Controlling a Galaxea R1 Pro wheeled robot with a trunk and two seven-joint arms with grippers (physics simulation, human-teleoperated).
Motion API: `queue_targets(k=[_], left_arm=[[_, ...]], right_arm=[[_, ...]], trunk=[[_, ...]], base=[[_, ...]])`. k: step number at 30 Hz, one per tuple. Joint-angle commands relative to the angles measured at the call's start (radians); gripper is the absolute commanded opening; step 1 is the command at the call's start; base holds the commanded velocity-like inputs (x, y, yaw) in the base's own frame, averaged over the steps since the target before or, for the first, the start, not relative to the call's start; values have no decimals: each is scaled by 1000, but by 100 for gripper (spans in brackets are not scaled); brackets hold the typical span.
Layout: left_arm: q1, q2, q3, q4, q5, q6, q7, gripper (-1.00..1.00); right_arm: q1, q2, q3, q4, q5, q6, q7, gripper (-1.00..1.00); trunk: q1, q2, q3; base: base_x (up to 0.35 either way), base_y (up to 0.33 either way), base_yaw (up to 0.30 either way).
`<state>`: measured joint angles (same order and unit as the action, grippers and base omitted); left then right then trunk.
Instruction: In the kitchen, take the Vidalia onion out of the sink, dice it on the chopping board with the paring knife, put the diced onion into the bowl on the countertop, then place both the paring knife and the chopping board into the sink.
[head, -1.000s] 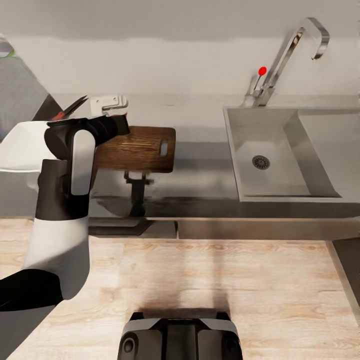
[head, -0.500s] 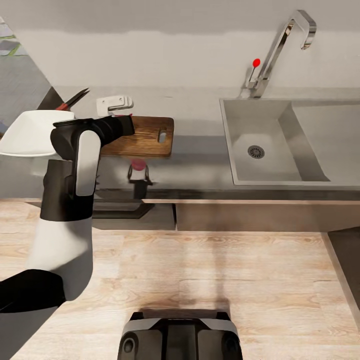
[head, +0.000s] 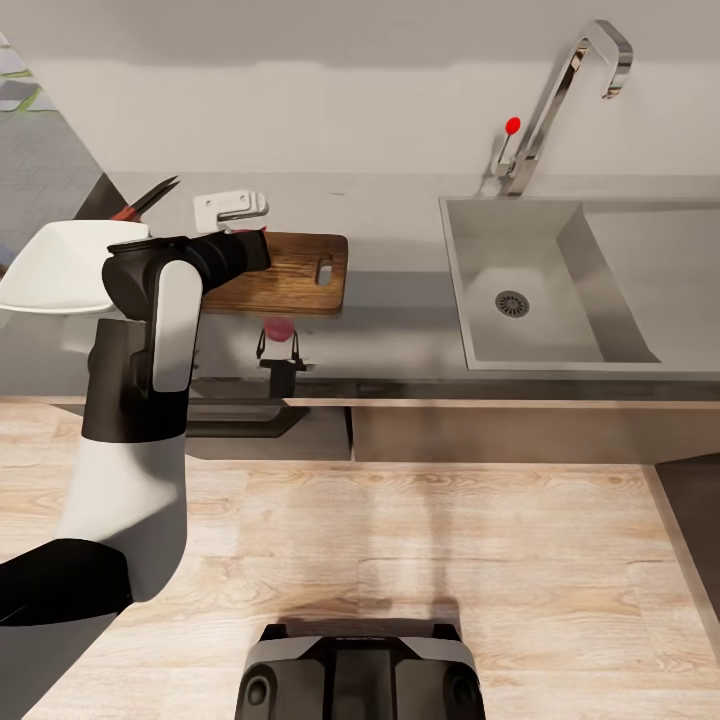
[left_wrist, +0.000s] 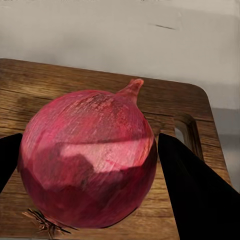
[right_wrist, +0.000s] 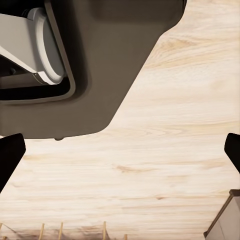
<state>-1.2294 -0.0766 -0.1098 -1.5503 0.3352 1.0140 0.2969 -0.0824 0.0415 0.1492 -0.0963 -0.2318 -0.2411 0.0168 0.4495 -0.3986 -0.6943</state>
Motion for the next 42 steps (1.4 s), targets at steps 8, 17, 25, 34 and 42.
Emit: queue_targets(k=[8,17,25,34,42], left_arm=[[0,1,-2,-1,9,3,8,-100],[0,2,-2,0,8,2,8,-100],[2,0,-16,1,8,2,8,-100],[6,1,-32,1,8,1,8,-100],[10,4,-33,3,8,-1,8,-100]], right_arm=[[0,0,7,1,-11,-4,2,100],[0,-1,7,1,-11,-4,3,100],[0,-1,7,1,-11,-4,3,100],[0,-2,7,1,-11,-4,3,100],[0,-1,7,2,-11,-4,3,100]], trunk=[[1,-1,-1],[1,-1,-1],[1,-1,-1],[1,-1,-1],[1,-1,-1]], base=[[0,0,0],[44,0,0],[32,0,0],[1,0,0],[0,0,0]])
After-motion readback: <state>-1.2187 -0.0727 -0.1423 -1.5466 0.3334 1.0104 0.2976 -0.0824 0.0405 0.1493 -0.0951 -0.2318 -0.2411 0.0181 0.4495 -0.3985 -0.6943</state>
